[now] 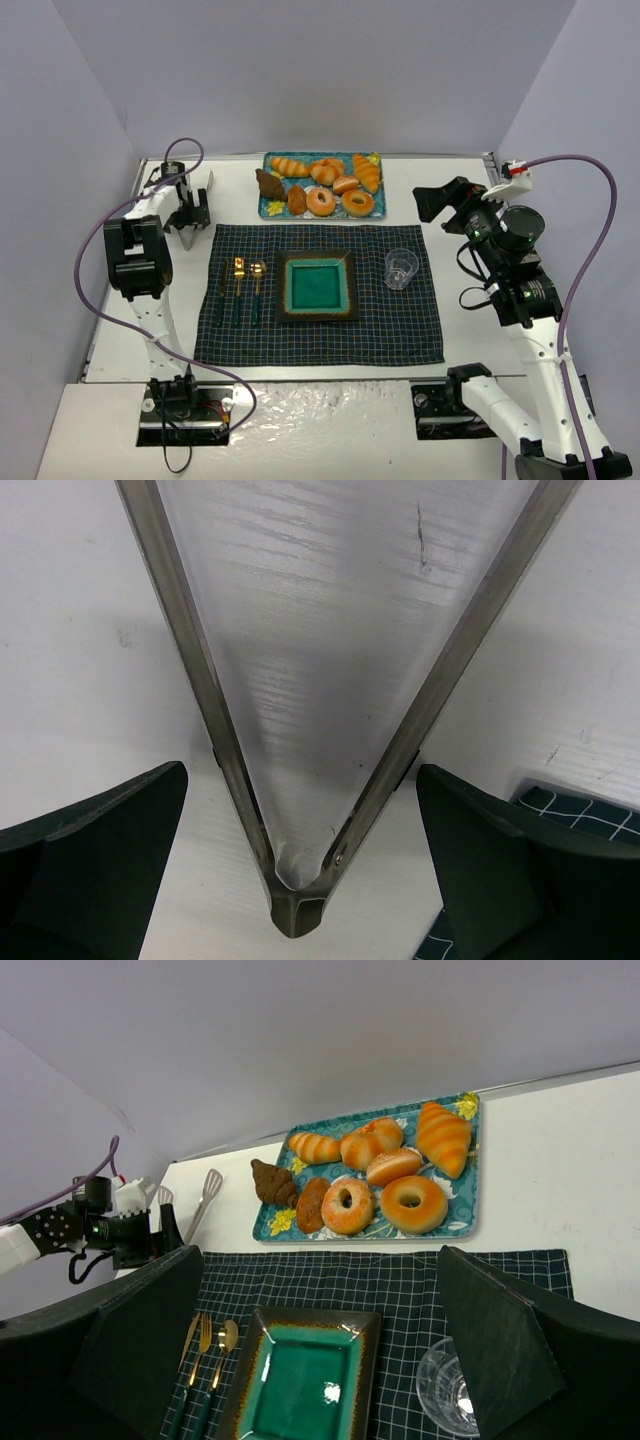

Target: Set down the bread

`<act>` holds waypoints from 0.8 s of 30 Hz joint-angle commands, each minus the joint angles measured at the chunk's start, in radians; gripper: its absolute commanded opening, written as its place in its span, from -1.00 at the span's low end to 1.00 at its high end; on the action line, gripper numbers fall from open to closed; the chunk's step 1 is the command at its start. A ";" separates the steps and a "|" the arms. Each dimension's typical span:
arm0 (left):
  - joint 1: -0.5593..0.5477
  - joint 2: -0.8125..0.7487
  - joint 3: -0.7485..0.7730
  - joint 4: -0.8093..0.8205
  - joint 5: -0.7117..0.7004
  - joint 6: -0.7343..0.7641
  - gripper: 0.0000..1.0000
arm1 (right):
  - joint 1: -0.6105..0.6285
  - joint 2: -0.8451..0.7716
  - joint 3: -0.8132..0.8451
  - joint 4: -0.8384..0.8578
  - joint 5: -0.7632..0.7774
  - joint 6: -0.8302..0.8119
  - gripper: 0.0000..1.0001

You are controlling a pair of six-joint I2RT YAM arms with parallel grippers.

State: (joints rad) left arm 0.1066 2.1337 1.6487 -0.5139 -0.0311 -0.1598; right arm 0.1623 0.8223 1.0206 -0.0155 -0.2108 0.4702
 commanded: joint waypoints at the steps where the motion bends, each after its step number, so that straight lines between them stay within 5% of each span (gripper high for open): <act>1: -0.001 -0.012 0.067 0.008 -0.001 -0.003 0.94 | -0.007 -0.004 -0.002 0.099 -0.018 -0.013 1.00; 24: 0.006 0.078 0.136 -0.017 0.027 -0.060 0.94 | -0.007 -0.012 -0.016 0.109 -0.027 -0.018 1.00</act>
State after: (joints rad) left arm 0.1066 2.2126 1.7602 -0.5194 0.0036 -0.1988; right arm 0.1623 0.8223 1.0055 -0.0036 -0.2210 0.4664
